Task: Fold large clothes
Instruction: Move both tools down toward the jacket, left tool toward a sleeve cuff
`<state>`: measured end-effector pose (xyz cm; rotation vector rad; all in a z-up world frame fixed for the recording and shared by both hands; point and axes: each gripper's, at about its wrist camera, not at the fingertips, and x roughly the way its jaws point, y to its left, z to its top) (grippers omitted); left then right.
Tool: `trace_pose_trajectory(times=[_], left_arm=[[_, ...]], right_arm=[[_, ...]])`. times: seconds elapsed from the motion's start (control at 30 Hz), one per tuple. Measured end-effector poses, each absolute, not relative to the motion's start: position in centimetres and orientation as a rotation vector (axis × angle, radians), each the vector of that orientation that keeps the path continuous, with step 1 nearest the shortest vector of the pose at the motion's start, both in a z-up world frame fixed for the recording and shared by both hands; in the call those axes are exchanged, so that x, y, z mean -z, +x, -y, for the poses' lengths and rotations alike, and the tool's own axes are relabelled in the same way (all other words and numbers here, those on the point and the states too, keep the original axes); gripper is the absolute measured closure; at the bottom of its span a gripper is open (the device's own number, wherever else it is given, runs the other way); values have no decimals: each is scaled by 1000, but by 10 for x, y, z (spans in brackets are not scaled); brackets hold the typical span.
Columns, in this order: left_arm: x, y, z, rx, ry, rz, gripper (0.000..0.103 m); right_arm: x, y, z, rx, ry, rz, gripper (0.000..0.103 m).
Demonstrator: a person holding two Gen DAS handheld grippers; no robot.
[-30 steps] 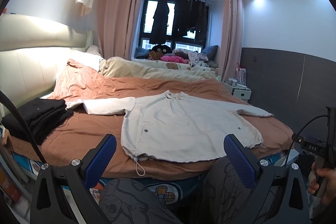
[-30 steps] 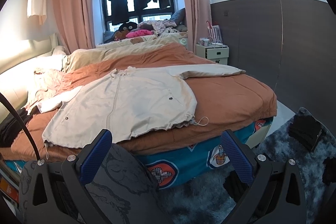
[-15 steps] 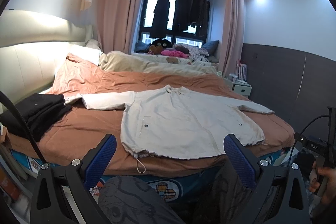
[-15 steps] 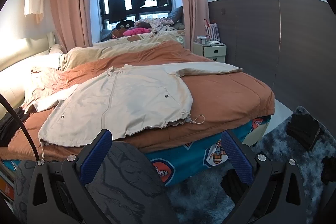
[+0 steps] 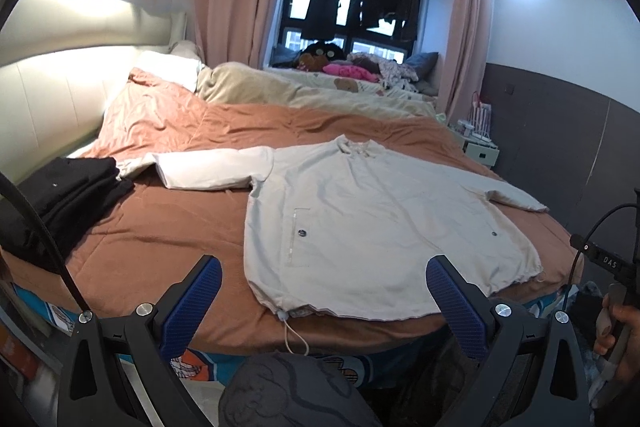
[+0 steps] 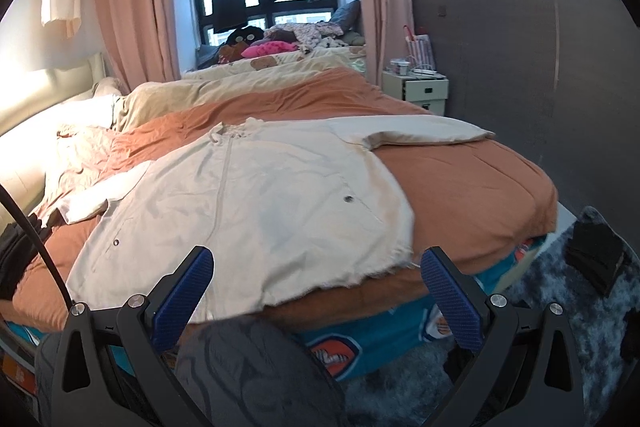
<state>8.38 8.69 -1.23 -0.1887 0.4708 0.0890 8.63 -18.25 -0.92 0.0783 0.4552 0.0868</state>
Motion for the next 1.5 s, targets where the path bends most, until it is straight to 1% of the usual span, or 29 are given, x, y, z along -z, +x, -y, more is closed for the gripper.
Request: trace_pose_trajectory(times=[0.4,0.83,1.3,1.33,1.37,1.5], left_arm=[[32,143,-141,-163,-249,-568,1],[42,199,-201,-262,-286,-616,1],[51,273,-300,-338,-352,-636,1],[55,281,-312,-350,-365,-640,2],[57,285,-320,-360,-374,-643,2],[72,308,-357,-390,-408,-662,2]], right_arm=[[13,183,140,-244,68,-514,0],[9,270,118,-413,51,-566,0],[15,362,78,-516,101,-620,0],[15,368,71,-521,95,-625,1],[16,375,67,-528,79,-633,4],[18,394,47,-561,57,-661,6]])
